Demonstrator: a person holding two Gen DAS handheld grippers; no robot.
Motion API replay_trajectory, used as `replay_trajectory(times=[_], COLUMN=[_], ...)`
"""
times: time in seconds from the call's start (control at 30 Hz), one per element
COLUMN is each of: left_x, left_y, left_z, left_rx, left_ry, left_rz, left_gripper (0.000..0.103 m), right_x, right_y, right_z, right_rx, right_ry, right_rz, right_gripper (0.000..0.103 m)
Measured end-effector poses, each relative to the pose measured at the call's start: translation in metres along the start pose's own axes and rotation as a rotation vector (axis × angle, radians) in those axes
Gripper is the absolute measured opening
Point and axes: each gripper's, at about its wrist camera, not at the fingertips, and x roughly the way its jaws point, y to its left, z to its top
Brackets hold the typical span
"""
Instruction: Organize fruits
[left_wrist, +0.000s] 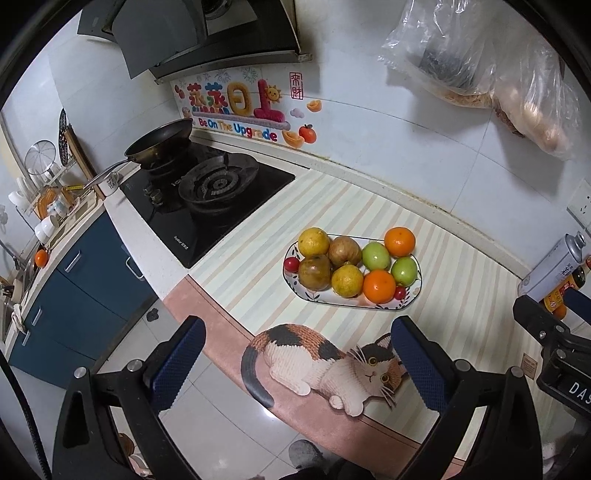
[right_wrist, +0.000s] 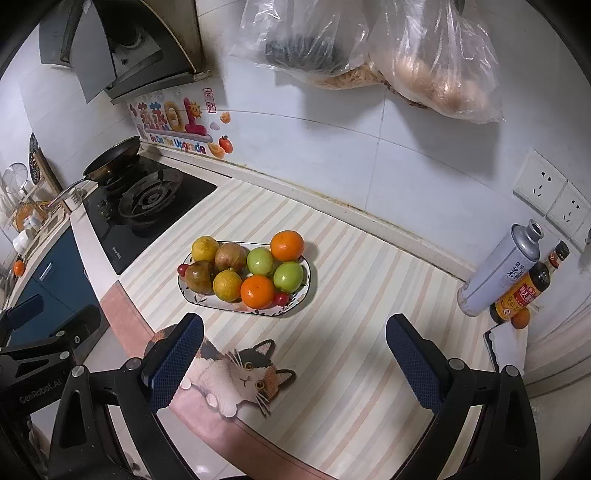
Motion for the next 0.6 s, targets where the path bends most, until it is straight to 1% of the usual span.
replay_trajectory(times=[0.4, 0.6], left_x=[-0.005, -0.015], left_y=[0.000, -0.001], left_z=[-0.003, -0.007], left_rx=[-0.005, -0.008], left_ry=[0.000, -0.010], left_rz=[-0.006, -0.007], left_gripper=[0.103, 0.103], right_x=[-0.007, -0.011], right_y=[0.002, 0.001], right_z=[-0.010, -0.013], right_rx=[-0.007, -0.013], right_ry=[0.006, 0.005], right_rz=[0.017, 0.029], right_gripper=[0.101, 0.101])
